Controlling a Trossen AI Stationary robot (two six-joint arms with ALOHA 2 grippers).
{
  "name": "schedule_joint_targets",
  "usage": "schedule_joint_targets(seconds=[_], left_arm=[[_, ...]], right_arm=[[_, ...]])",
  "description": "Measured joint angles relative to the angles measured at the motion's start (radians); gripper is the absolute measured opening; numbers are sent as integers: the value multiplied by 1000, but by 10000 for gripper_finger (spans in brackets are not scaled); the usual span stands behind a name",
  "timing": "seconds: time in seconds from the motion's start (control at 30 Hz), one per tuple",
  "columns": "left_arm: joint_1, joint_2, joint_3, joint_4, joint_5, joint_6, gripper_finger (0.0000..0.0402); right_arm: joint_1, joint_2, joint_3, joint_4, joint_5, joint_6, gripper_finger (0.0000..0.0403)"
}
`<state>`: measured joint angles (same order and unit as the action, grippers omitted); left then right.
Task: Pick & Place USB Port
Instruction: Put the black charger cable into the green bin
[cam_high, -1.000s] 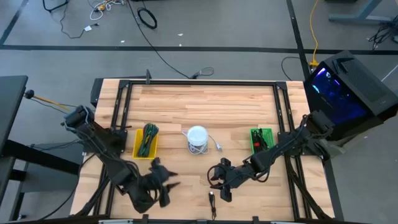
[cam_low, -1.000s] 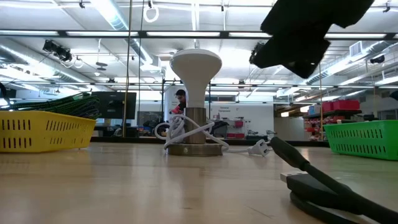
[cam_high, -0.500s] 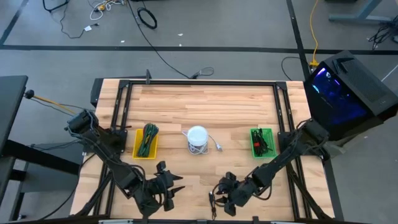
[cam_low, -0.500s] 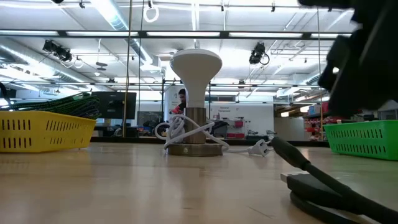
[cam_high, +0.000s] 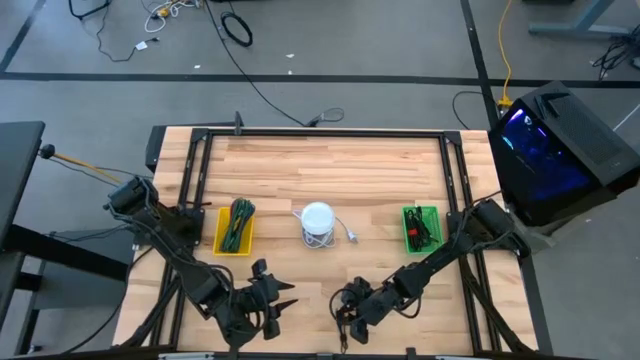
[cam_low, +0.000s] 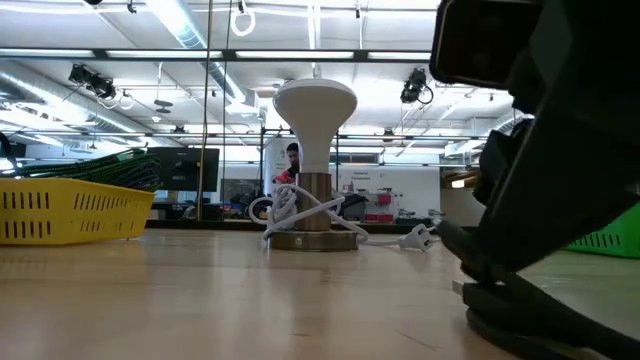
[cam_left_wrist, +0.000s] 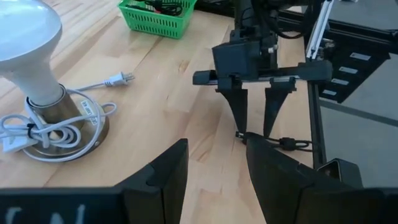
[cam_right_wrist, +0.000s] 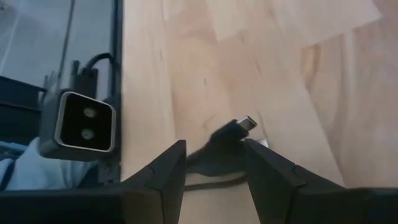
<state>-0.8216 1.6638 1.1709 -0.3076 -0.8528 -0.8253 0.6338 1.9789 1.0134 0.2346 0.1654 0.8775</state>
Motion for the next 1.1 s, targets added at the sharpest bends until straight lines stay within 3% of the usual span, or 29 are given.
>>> schedule_joint_targets(seconds=[1.1], left_arm=[[0, 0, 0, -3, 0, 2, 167]], right_arm=[[-5, 21, 0, 50, 54, -22, 162]])
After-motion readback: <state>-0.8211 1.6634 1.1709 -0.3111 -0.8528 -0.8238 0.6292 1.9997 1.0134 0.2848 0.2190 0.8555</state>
